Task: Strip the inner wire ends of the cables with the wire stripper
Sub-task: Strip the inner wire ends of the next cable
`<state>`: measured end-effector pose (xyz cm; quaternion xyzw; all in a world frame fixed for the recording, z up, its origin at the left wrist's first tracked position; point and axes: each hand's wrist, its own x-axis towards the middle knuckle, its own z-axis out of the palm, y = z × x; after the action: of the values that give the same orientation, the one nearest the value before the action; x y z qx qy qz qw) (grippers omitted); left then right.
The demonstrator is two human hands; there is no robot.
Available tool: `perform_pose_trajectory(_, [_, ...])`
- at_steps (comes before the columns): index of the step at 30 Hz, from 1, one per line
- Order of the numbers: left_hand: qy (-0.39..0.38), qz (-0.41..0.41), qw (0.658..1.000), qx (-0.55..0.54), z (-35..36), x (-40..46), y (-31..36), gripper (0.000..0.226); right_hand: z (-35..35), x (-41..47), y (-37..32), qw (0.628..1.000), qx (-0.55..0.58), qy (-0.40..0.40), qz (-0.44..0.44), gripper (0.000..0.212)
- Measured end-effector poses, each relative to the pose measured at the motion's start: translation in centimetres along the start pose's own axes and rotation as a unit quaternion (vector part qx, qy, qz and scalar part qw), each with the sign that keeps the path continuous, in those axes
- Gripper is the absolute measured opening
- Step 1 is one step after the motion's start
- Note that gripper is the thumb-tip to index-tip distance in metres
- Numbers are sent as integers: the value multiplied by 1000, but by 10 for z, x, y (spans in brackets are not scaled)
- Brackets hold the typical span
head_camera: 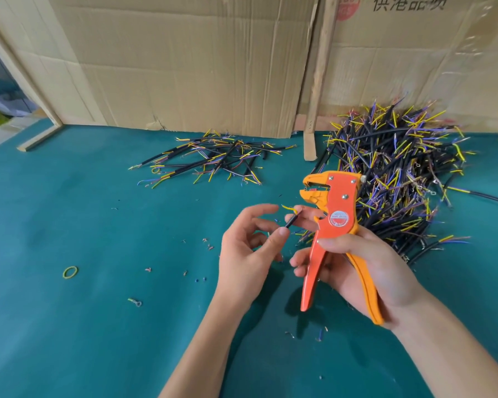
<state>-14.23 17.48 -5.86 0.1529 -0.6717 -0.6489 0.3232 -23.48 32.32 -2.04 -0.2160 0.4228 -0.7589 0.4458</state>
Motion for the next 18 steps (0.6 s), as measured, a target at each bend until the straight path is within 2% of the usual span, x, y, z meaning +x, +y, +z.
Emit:
perform_pose_trajectory(3, [-29, -16, 998, -55, 1, 1, 0, 38, 1, 0, 1, 1000, -15, 11, 0, 47])
perform_pose_trajectory(7, [-75, -20, 997, -26, -2, 0, 1, 50, 2, 1, 3, 999, -32, 16, 21, 50])
perform_pose_trajectory(13, [-141, -52, 987, -50, -11, 2, 2, 45, -1, 1, 3, 999, -22, 10, 22, 44])
perform_pose_trajectory(18, [-111, -47, 992, -48, -11, 2, 1, 35, -1, 1, 2, 999, -30, 1, 29, 44])
